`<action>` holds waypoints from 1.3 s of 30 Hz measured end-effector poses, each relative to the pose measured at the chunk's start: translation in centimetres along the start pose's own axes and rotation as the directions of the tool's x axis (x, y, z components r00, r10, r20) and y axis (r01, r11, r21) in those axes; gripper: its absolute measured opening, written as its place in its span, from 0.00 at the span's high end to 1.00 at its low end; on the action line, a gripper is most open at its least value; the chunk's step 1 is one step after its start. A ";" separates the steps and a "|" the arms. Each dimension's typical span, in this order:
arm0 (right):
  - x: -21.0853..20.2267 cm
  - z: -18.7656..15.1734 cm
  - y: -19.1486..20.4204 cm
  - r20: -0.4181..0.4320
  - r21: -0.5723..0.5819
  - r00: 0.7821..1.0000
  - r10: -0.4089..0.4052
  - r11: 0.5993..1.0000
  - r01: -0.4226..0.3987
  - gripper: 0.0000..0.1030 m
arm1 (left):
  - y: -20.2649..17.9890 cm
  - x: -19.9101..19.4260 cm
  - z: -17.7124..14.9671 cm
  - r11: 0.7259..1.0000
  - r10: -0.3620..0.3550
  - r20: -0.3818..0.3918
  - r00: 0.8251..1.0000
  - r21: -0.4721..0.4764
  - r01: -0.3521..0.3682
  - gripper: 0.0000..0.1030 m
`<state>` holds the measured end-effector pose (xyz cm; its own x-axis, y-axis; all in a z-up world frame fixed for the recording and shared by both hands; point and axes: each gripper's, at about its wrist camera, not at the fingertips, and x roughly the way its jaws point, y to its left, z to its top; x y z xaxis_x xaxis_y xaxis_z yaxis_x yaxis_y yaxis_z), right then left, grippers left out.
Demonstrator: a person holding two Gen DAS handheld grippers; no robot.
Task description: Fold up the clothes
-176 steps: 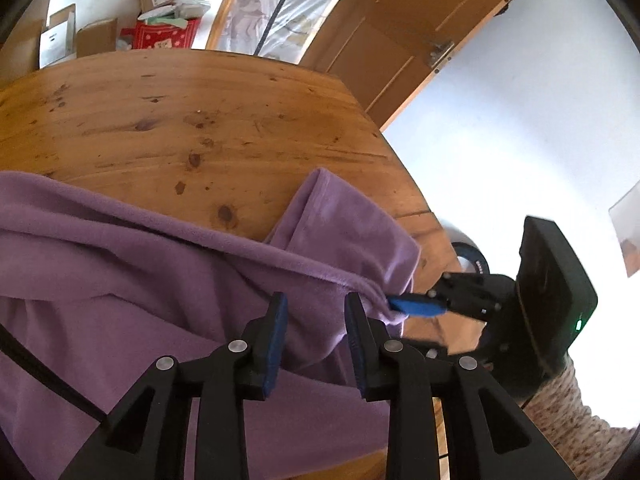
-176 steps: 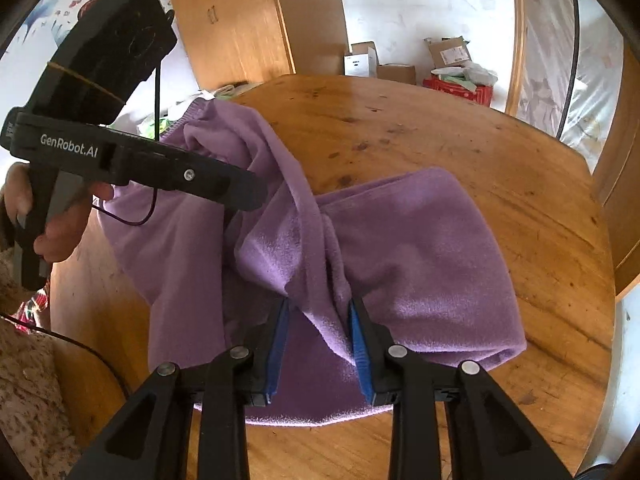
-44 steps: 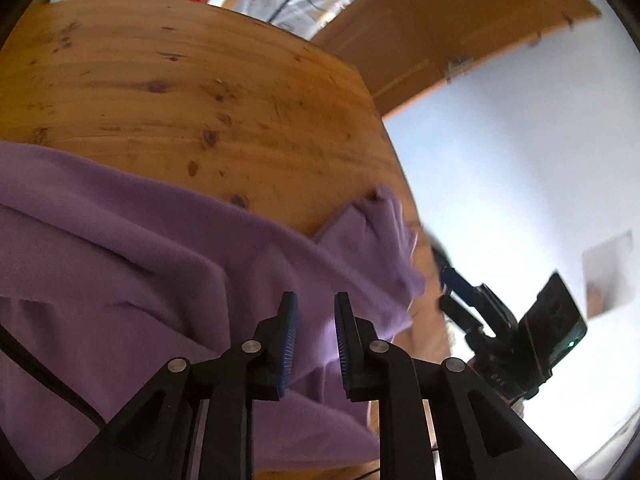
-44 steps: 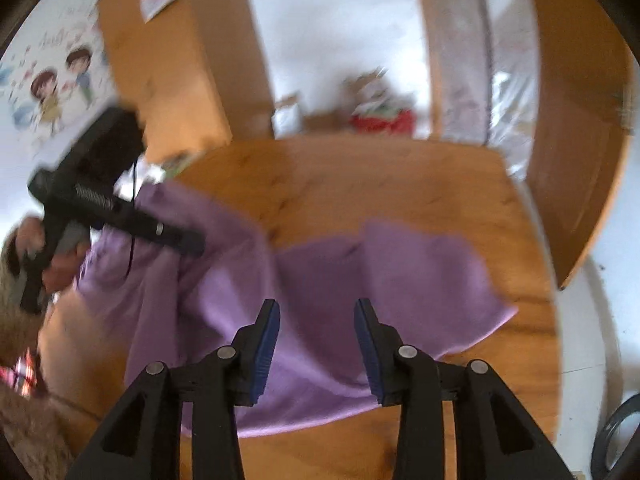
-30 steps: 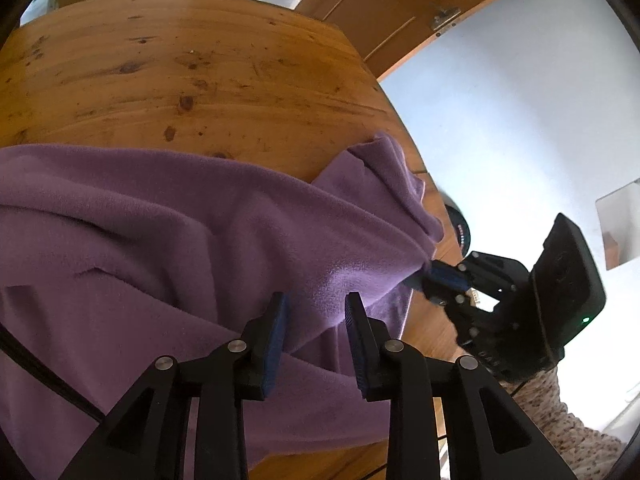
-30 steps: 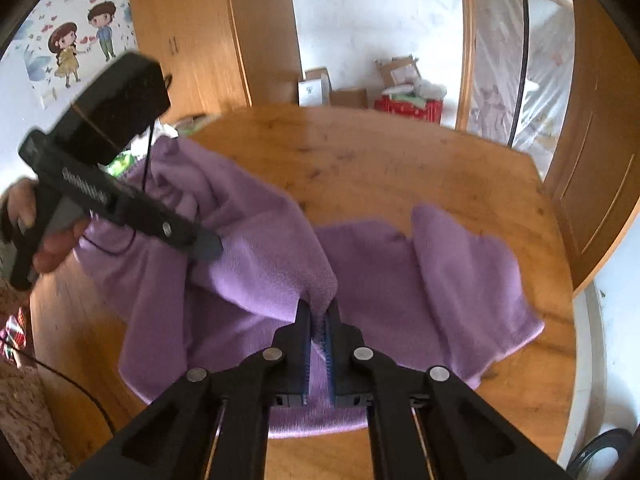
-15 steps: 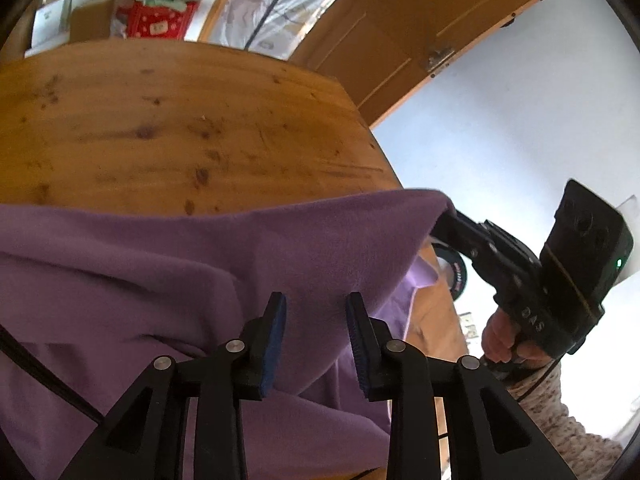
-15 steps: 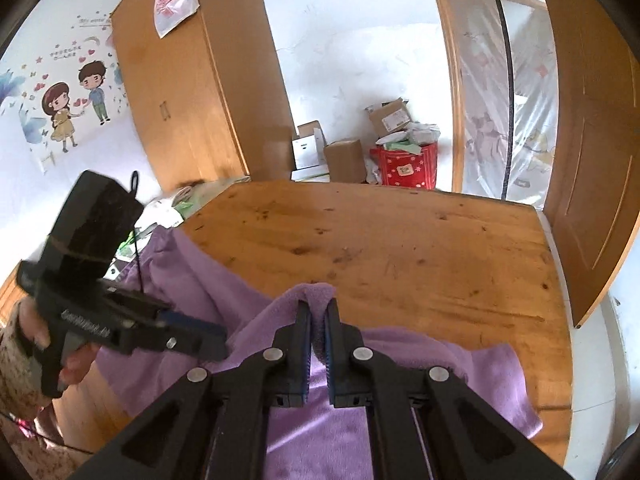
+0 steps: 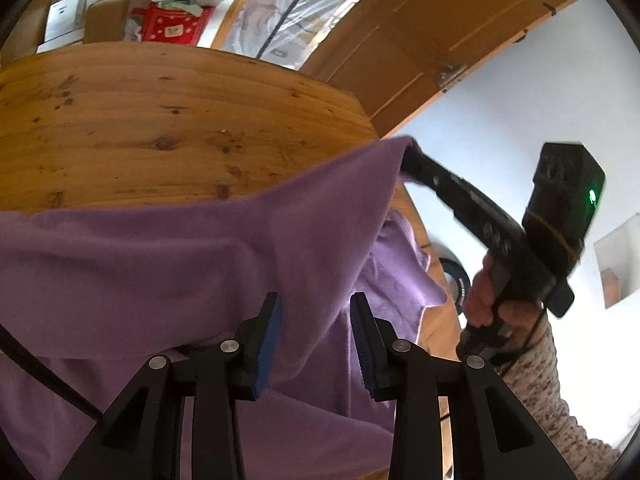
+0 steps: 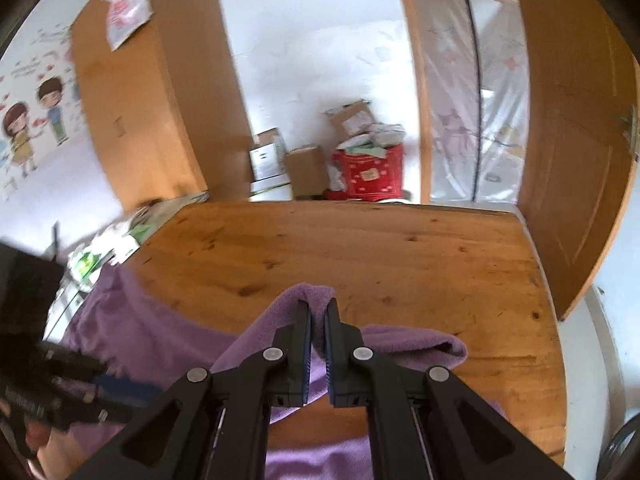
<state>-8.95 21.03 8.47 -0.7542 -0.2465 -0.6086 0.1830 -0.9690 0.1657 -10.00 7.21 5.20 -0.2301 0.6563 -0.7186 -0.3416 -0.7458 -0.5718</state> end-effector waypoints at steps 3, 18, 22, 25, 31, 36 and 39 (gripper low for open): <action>1.1 0.7 -1.0 0.000 0.013 0.999 -0.037 0.999 0.037 0.94 | 0.8 0.1 0.1 1.000 0.010 -0.002 1.000 -0.013 -0.010 0.65; 2.2 -0.5 -4.4 -0.118 0.100 0.987 -0.108 0.988 0.120 0.69 | 5.7 -4.2 -2.0 0.989 0.092 0.042 0.995 -0.120 -0.086 0.65; -1.0 -1.5 -4.5 -0.094 0.112 0.989 -0.112 0.986 0.123 0.67 | 8.3 -7.6 -3.9 0.974 0.151 0.079 0.985 -0.184 -0.134 0.65; -3.8 -2.6 -5.0 -0.072 0.148 0.988 -0.133 0.979 0.143 0.66 | 10.6 -10.6 -6.1 0.953 0.204 0.106 0.973 -0.249 -0.173 0.65; -7.8 -6.2 -5.1 -0.076 0.242 0.988 -0.137 0.958 0.152 0.62 | 13.9 -14.2 -10.7 0.915 0.278 0.107 0.954 -0.333 -0.229 0.65; -9.6 -10.3 -1.4 -0.113 0.180 0.991 -0.075 0.979 0.095 0.60 | 16.4 -17.1 -14.8 0.876 0.310 0.126 0.942 -0.422 -0.232 0.65; -10.2 -12.0 0.9 -0.121 0.128 0.993 -0.019 0.991 0.034 0.60 | 17.1 -18.7 -16.6 0.856 0.342 0.147 0.928 -0.455 -0.243 0.65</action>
<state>6.46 22.48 5.50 -0.6760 -0.2280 -0.7008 0.0745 -0.9672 0.2428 3.61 -19.73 2.33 -0.4641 0.3709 -0.8044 0.1782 -0.8504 -0.4950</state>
